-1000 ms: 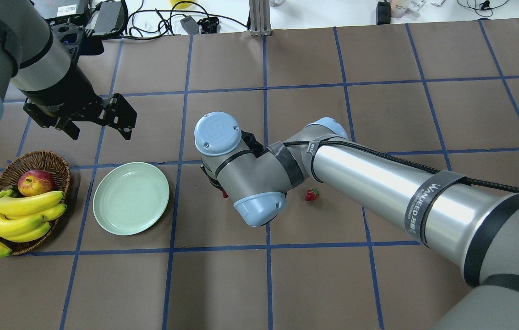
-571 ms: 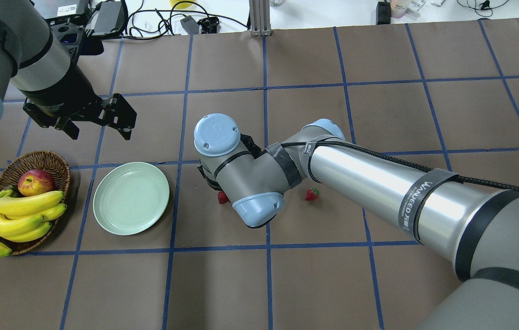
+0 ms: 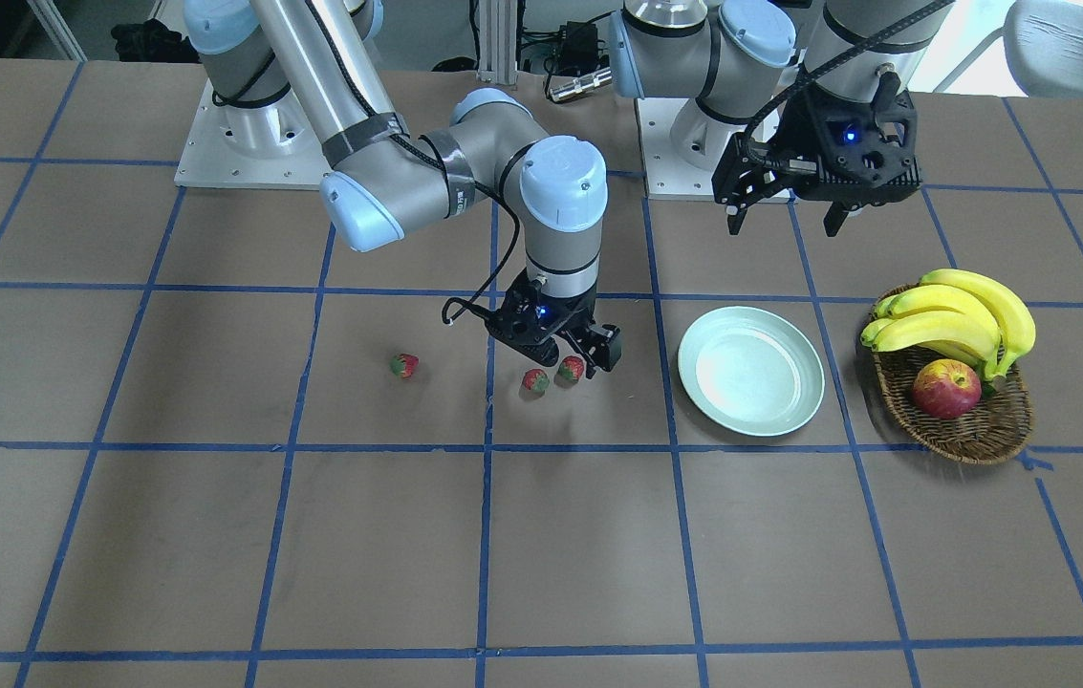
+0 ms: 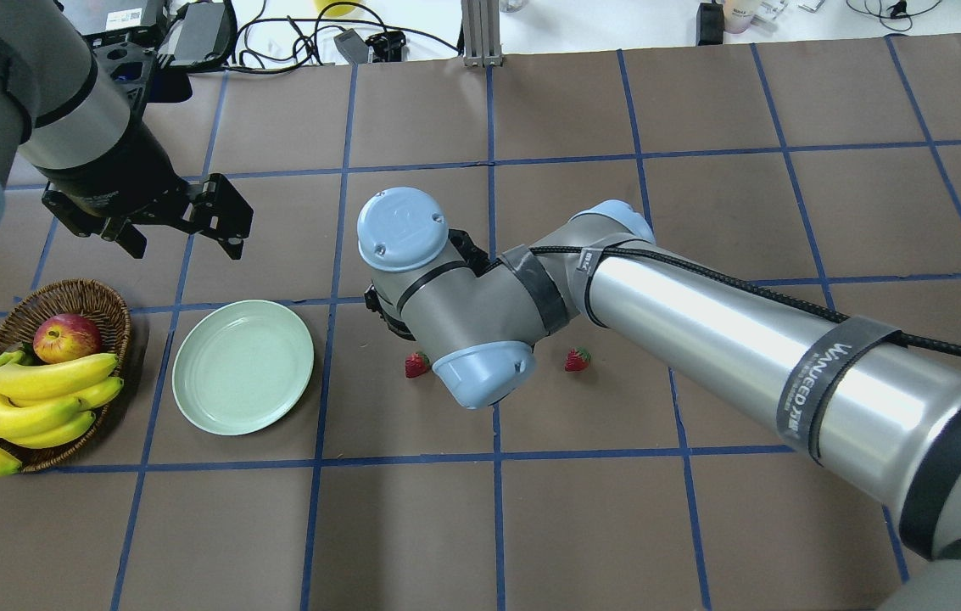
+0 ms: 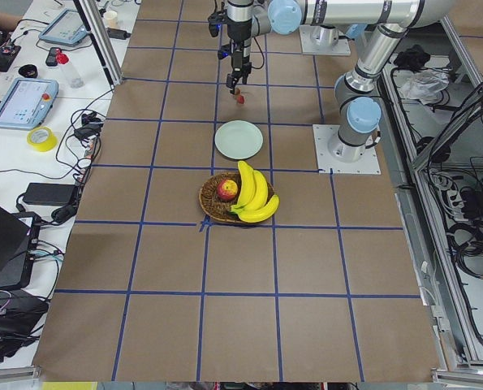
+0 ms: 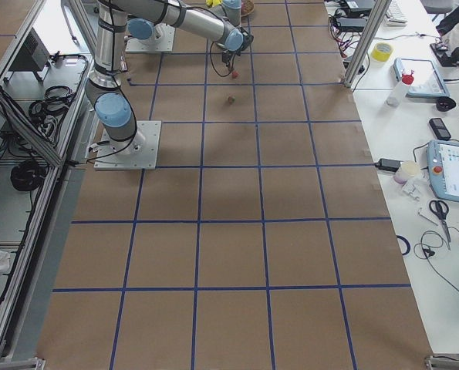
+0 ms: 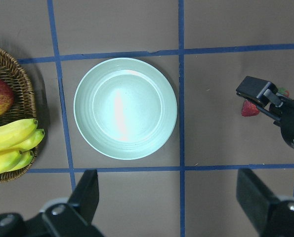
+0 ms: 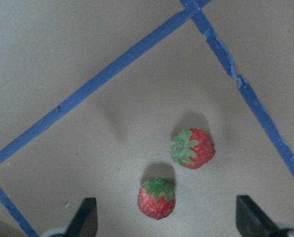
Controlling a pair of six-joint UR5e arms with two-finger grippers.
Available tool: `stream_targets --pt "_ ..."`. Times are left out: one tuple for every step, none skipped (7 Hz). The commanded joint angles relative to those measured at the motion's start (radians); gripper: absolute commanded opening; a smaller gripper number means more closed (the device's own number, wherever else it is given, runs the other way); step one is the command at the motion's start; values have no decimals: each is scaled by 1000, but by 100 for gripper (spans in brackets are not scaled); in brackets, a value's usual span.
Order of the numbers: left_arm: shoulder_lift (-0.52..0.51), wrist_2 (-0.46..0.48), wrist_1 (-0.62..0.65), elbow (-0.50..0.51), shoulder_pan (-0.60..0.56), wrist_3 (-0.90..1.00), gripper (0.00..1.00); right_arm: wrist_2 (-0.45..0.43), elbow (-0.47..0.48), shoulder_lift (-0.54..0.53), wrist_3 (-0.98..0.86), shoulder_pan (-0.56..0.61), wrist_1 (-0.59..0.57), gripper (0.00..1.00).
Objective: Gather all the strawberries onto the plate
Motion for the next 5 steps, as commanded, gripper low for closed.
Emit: stream_targets --pt "1 -1 0 0 -1 -1 100 -36 47 -73 -190 -79 93 96" --pt "4 0 0 0 -1 1 100 -114 90 -105 -310 -115 95 96" --pt "-1 -1 0 -3 -1 -17 100 -131 150 -128 -430 -133 86 95" --pt "-1 -3 3 -9 -1 -19 100 -159 195 -140 -492 -149 81 91" --pt "-1 -3 3 -11 -1 -19 100 -182 230 -143 -564 -189 62 90"
